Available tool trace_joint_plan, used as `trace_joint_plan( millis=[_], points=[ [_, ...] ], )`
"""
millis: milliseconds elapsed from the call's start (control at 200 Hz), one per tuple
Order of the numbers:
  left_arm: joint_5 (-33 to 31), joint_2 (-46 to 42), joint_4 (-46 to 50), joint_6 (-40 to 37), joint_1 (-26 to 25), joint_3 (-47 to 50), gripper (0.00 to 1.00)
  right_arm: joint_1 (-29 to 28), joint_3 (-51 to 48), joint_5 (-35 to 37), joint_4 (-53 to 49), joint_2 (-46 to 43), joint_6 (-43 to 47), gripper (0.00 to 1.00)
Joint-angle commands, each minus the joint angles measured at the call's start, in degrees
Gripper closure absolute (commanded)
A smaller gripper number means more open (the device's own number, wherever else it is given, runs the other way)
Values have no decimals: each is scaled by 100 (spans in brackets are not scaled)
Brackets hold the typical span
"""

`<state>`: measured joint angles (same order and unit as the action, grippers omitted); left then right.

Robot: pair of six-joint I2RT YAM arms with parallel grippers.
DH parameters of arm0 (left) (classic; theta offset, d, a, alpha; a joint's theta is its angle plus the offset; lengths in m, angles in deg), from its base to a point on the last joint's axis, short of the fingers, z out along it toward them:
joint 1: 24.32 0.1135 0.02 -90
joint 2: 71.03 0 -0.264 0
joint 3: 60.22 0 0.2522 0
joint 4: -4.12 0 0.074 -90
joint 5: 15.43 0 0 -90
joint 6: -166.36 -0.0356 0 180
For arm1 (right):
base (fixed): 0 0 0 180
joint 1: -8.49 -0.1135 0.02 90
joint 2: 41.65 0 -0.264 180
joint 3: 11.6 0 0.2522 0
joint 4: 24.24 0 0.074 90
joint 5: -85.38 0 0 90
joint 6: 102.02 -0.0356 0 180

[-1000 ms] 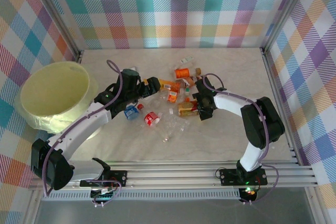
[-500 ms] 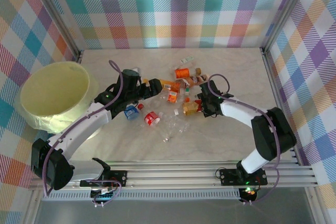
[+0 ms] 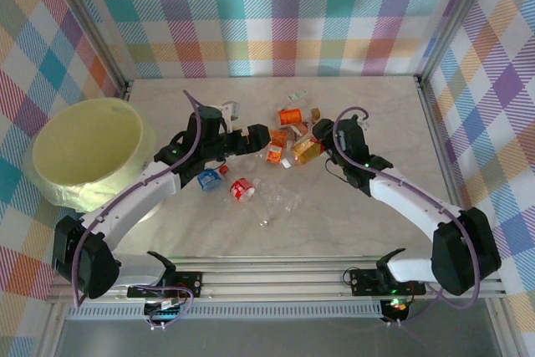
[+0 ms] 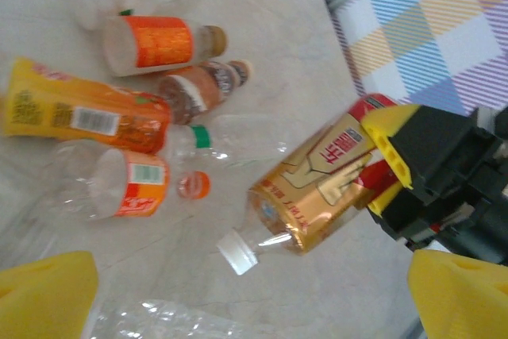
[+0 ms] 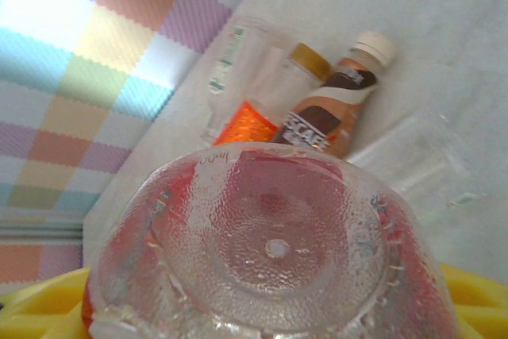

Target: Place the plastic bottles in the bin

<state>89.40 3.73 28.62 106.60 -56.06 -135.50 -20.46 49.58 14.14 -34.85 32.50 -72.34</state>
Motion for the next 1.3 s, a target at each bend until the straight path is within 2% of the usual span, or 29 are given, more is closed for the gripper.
trace_joint_plan(
  millis=[0,180,350,565,725,810,890,985,1095,1160,1300],
  points=[
    [593,86,-378,-480,-170,-94,0,-32,-150,-445,962,-179,902,41],
    [566,184,-237,-990,-440,-265,0,-32,-180,-1454,1572,-152,1241,41],
    [438,467,209,-1509,-486,-601,0,-51,92,-2341,1661,-28,1294,42],
    [556,797,455,-1897,-490,-959,0,-177,412,-2779,1626,12,1253,42],
    [1143,904,468,-2035,-483,-1156,0,-259,563,-3054,1632,47,1075,42],
    [1029,900,466,-2052,-490,-1118,0,-295,625,-3184,1695,56,957,42],
    [1081,900,431,-2127,-490,-1099,8,-338,691,-3263,1734,72,921,42],
    [1257,910,342,-2129,-490,-1074,21,-374,764,-3357,1755,108,881,42],
    [1136,917,319,-2099,-488,-1033,37,-397,838,-3533,1791,164,898,40],
    [986,853,201,-2019,-490,-934,39,-393,844,-3565,1802,179,933,38],
    [335,585,-109,-1793,-486,-617,42,-387,830,-3396,1619,62,1184,21]
  ],
)
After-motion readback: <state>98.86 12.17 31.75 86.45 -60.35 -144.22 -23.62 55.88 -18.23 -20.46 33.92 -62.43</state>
